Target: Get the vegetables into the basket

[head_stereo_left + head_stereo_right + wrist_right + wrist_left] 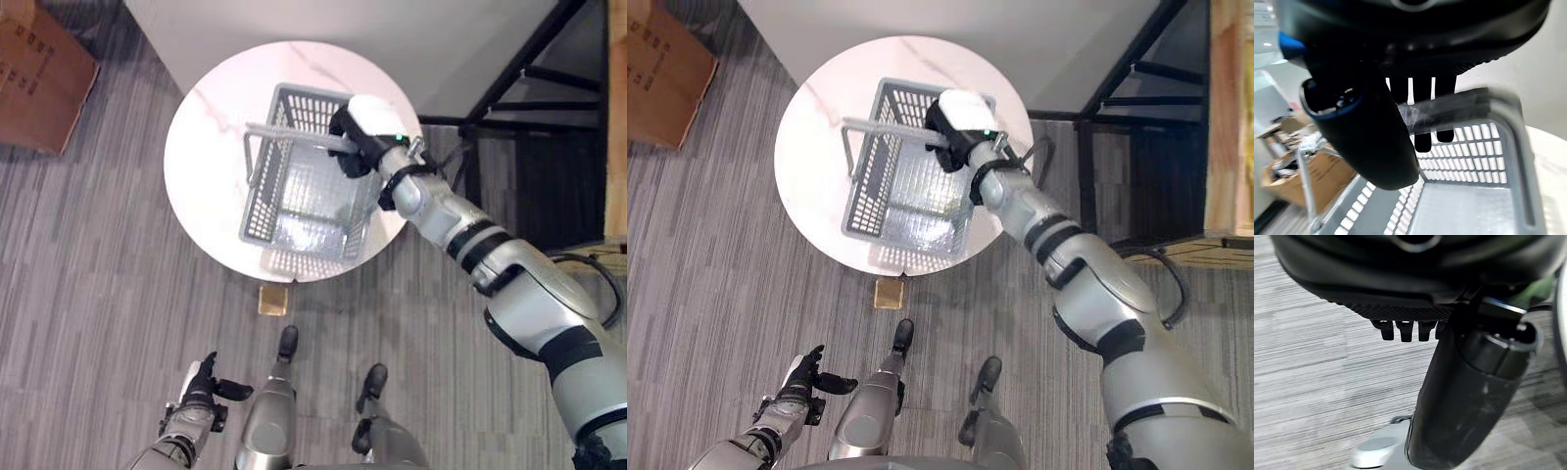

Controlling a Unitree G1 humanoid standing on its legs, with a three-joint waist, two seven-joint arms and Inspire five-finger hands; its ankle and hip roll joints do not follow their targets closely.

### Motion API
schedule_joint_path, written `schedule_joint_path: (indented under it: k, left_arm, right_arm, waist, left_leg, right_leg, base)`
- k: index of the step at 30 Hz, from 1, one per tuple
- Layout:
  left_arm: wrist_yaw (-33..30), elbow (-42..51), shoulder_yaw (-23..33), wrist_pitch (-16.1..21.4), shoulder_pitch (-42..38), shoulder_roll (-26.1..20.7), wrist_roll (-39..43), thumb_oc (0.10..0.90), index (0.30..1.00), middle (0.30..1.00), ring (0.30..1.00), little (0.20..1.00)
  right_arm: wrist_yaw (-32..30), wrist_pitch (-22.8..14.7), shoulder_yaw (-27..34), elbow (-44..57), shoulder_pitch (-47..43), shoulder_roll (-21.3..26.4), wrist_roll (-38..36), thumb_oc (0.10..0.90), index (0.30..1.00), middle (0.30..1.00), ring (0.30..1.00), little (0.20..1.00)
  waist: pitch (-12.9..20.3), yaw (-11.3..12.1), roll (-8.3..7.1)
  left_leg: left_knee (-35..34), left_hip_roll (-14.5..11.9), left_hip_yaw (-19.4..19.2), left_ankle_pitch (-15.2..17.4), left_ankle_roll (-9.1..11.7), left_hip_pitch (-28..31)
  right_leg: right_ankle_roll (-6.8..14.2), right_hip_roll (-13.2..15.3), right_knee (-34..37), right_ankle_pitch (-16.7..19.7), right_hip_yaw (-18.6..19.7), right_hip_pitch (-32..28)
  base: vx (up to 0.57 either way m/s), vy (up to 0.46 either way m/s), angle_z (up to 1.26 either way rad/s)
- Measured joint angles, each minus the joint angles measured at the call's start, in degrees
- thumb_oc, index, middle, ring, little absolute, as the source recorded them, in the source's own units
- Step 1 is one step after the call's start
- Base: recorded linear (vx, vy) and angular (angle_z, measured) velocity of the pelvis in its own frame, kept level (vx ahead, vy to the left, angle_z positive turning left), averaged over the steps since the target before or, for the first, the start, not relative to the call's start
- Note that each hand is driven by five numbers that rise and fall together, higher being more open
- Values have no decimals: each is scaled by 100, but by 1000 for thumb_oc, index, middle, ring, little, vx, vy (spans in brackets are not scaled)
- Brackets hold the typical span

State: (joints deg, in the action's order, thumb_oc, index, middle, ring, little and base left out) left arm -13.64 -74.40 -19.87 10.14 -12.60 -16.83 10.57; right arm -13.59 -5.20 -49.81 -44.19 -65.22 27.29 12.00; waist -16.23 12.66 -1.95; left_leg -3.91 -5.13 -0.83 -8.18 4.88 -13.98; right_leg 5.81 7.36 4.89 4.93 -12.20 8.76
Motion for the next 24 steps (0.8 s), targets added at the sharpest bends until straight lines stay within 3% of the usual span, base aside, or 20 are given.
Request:
schedule_joint_path:
  k: [4,6,9,12,17,19,24]
  left_arm:
    - [38,52,361,-67,46,-1,-190,900,1000,1000,1000,1000]
    - [161,21,685,-167,221,-18,-381,900,1000,1000,1000,1000]
    - [249,-24,722,-226,373,-48,-527,900,1000,1000,1000,1000]
    - [305,-28,881,-235,541,-51,-643,900,1000,1000,1000,1000]
    - [405,-47,848,-243,763,-4,-1035,900,1000,1000,1000,1000]
    - [407,-79,812,-287,904,63,-1265,900,1000,1000,1000,1000]
    - [514,-141,833,-284,1245,129,-1631,900,1000,1000,1000,1000]
  right_arm:
    - [203,-3,70,1181,626,479,-15,400,300,300,300,300]
    - [529,-96,116,2374,1268,1058,-73,400,300,300,300,300]
    - [760,-193,180,2944,1551,1360,-112,400,300,300,300,300]
    - [1069,-311,357,3714,2119,1761,-181,400,300,300,300,300]
    - [1588,-537,523,4111,2833,2387,-178,400,300,300,300,300]
    - [1620,-649,1194,4290,3688,2389,-164,400,300,300,300,300]
    - [1600,-788,1486,4499,4474,3201,143,400,300,300,300,300]
  waist:
    - [28,-238,-53]
    - [74,-412,-136]
    - [102,-739,-168]
    - [185,-826,-251]
    - [590,-1135,-187]
    - [709,-1181,-106]
    - [950,-1563,176]
  left_leg:
    - [-74,-66,-174,4,4,237]
    - [-108,-83,-432,7,4,485]
    - [-110,-144,-595,50,51,673]
    - [-110,-231,-807,111,93,886]
    - [-113,-319,-1032,158,102,1048]
    - [-114,-302,-1103,191,63,1126]
    - [-115,-251,-1379,274,15,1317]
  right_leg:
    - [-6,-57,0,17,173,-97]
    - [4,-62,0,63,396,-190]
    - [4,-104,1,104,590,-258]
    - [-29,-187,1,144,837,-311]
    - [-25,-278,2,141,1024,-343]
    - [-24,-261,-10,139,1066,-375]
    - [-6,-228,-2,187,1375,-422]
  base:
    - [21,-26,-26]
    - [25,-51,-54]
    - [43,-47,-37]
    - [41,-52,-40]
    - [45,-23,-21]
    - [43,-9,-22]
    - [28,-6,-31]
